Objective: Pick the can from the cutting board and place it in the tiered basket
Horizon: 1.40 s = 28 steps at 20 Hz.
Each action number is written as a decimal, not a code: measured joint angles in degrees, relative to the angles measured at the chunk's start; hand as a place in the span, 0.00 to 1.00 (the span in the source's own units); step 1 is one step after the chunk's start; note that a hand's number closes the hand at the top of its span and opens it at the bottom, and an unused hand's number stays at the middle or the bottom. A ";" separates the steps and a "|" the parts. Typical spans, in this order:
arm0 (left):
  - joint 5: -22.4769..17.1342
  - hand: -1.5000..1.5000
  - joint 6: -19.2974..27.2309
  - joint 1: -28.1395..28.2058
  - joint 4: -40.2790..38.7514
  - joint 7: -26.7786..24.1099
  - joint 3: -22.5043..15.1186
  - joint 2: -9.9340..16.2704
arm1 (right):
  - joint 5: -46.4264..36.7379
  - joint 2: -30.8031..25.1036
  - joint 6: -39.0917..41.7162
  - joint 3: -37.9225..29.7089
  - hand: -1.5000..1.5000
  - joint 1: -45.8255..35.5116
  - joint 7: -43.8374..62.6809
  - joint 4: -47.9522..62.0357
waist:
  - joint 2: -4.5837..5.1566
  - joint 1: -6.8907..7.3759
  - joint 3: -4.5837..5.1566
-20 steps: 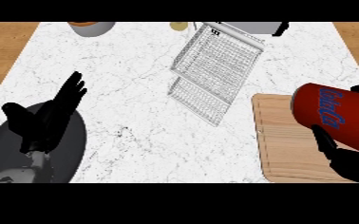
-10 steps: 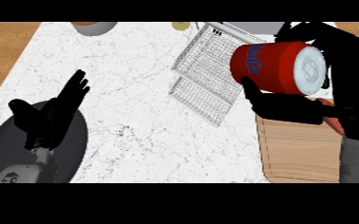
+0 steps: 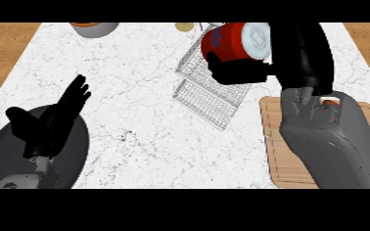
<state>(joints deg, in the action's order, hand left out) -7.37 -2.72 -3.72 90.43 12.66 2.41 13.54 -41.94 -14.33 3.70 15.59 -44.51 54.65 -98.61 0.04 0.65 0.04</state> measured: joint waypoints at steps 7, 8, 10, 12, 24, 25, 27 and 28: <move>0.34 0.50 -0.55 -0.37 -0.13 0.05 0.72 -0.76 | -4.49 4.60 -3.12 -0.68 1.00 -0.04 -5.05 9.01 | -0.01 -0.21 -0.02; 0.28 0.50 -0.88 -0.29 -0.62 -0.40 0.92 -0.78 | -4.88 4.57 -3.93 -1.30 1.00 -0.08 -6.71 10.86 | 0.01 -0.20 -0.02; -0.49 0.50 -1.80 -0.81 -0.84 0.37 1.87 -0.06 | -6.95 5.96 -5.67 -1.34 1.00 -1.03 -7.65 14.22 | 0.03 -0.18 -0.04; -0.06 0.50 -1.49 -0.73 -0.24 0.79 1.85 -0.36 | -8.57 6.89 -6.65 -2.06 1.00 -2.39 -8.30 17.24 | 0.03 -0.15 -0.03; 1.55 0.50 -1.53 -0.27 0.05 0.40 1.37 -1.80 | -13.33 11.61 -23.84 -7.49 0.00 -6.88 -18.81 31.88 | -0.68 -0.03 0.04; 1.16 0.50 -1.81 -0.79 0.13 0.87 1.93 -1.37 | -13.28 11.92 -24.29 -8.03 0.00 -7.93 -19.33 33.40 | -0.71 0.01 0.05; 1.25 0.50 -1.98 0.62 1.79 1.36 1.65 -1.51 | -13.04 12.41 -25.86 -8.80 0.00 -8.42 -21.11 35.62 | -0.79 0.14 0.06; 1.51 0.50 -1.93 -0.12 0.91 1.09 1.56 -1.75 | -12.60 12.50 -26.25 -9.41 0.00 -9.05 -22.01 36.62 | -0.78 0.09 0.05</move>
<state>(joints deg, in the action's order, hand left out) -5.86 -4.65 -3.84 91.34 13.75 3.97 11.79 -54.54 -1.83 -22.55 6.18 -53.56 32.63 -61.99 -0.74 0.74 0.10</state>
